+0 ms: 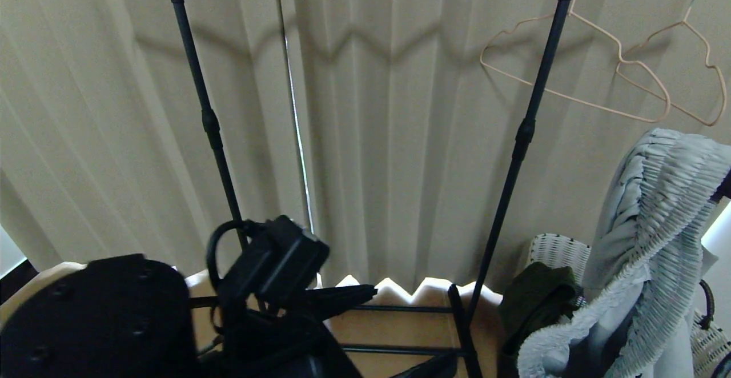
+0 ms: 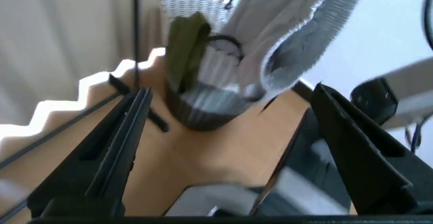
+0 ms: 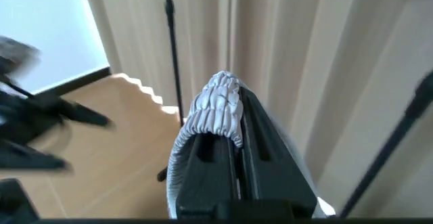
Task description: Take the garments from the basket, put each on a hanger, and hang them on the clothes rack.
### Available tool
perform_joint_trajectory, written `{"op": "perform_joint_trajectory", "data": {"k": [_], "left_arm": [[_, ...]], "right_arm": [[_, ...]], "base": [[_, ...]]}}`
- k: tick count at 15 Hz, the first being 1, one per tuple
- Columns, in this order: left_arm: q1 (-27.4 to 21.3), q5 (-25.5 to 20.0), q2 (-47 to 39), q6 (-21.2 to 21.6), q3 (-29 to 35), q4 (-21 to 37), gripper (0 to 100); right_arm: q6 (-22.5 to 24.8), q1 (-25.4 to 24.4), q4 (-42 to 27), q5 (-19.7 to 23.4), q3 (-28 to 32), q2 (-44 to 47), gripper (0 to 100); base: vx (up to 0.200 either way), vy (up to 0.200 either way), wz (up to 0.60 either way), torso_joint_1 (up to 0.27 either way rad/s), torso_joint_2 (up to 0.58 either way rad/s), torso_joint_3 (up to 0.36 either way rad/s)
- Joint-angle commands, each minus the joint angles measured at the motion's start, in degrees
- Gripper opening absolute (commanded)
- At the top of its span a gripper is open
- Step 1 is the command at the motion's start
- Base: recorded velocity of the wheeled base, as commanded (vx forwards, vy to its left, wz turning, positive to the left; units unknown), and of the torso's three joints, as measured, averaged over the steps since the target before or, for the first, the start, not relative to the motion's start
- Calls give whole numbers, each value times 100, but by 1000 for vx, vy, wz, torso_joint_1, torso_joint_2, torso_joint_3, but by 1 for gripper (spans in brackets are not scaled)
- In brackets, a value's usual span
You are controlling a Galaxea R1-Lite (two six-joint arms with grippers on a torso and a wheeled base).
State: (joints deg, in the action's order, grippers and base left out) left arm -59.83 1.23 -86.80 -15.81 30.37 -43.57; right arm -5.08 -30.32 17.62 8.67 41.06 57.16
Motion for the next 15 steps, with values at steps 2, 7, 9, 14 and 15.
{"op": "perform_joint_trajectory", "data": {"k": [2, 7, 9, 14, 15], "left_arm": [[-363, 431, -1753, -212, 962, -600, 100], [-503, 448, -2632, -309, 1498, -1040, 100], [-450, 457, -2816, -432, 1578, -1048, 100], [-424, 457, -3062, -581, 1665, -1048, 100], [-424, 466, -3080, -572, 1648, -1048, 100]], "right_arm": [[-1, -123, -4, 30, 104, -12, 0], [-1, -220, -4, 179, 218, 6, 0], [-1, -220, -4, 223, 218, -21, 0], [-1, -220, -4, 214, 218, -100, 0], [-1, -220, -4, 214, 218, -126, 0]], "base": [[0, 0, 0, 0, 0, 0], [0, 0, 0, 0, 0, 0], [0, 0, 0, 0, 0, 0], [0, 0, 0, 0, 0, 0], [0, 0, 0, 0, 0, 0]]}}
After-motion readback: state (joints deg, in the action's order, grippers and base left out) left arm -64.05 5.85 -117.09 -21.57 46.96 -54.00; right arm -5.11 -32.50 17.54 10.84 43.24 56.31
